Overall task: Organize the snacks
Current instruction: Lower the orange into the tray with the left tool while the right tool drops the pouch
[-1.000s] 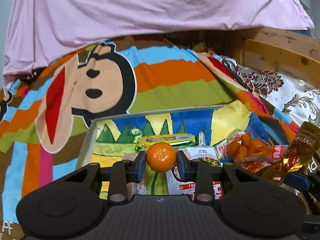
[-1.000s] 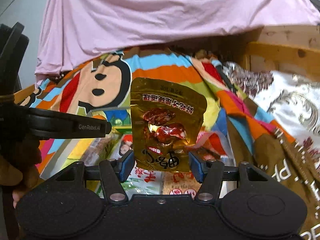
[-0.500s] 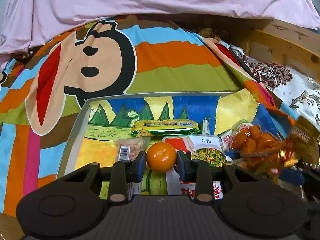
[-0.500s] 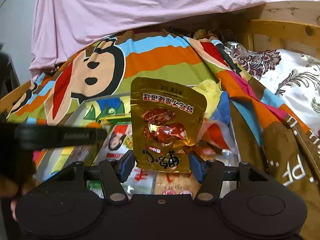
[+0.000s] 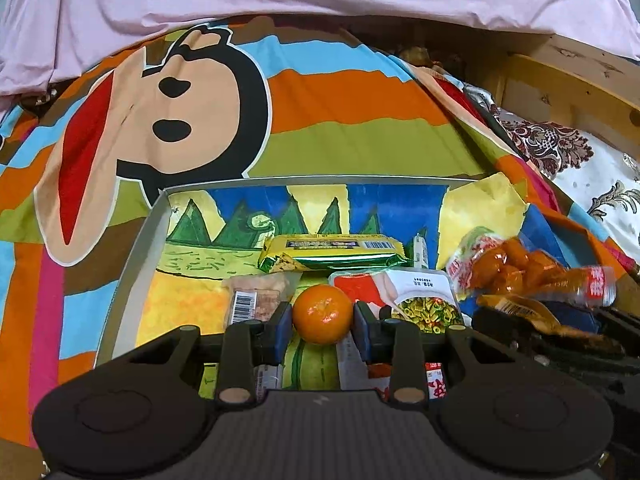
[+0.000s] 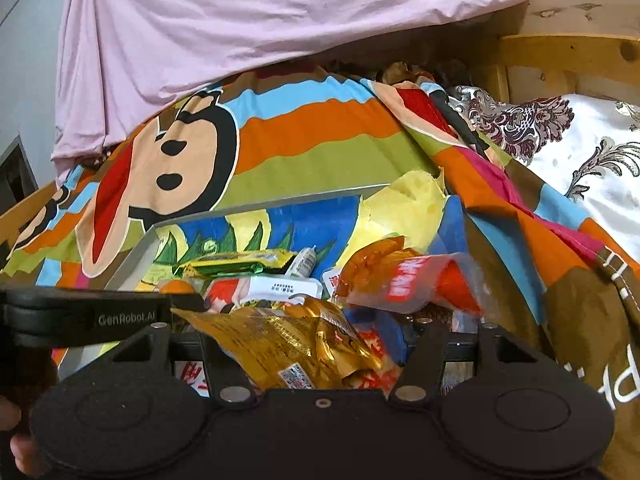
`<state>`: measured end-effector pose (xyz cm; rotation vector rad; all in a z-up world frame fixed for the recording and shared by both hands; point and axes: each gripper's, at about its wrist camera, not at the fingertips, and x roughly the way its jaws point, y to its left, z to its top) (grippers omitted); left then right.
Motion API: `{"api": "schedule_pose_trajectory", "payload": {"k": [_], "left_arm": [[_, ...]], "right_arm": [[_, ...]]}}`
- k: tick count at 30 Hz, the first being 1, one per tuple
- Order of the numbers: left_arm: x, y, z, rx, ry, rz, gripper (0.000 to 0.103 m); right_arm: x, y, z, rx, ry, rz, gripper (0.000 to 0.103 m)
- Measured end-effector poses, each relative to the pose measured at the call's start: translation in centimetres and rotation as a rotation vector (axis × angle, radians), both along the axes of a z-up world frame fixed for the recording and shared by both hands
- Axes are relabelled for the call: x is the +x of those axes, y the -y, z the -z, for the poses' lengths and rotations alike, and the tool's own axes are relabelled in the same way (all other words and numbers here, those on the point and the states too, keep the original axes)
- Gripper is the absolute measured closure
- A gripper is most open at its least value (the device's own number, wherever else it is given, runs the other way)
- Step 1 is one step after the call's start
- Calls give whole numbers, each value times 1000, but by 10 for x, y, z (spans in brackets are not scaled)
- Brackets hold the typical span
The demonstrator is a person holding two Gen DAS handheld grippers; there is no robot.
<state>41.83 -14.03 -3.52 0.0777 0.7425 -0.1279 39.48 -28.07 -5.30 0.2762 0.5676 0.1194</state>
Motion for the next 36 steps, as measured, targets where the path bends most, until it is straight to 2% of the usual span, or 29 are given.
{"api": "schedule_pose_trajectory", "payload": {"k": [7,16,18,22,28,32,36], "left_arm": [[0,-6,4,-31,-7,-1,66],[-1,-11,1,-43,-6,-16,65],[-2,-13,-1,-43,4,-28,56],[-3,-14,-9,-55,18,-41,56],[-6,-20,-17,-68,45,-70,42],[-11,-27,-26,-94,74,-103,28],[-17,-35,-38,-106,109,-123,21]], "right_arm": [[0,-5,-2,15,14,-31,22],[-3,-1,-7,51,30,-34,13],[-4,-1,-8,50,33,-31,12],[-6,0,-12,51,47,-26,8],[-10,2,-20,55,80,-10,5],[-13,3,-26,48,94,-1,4],[-17,5,-34,39,110,12,3]]}}
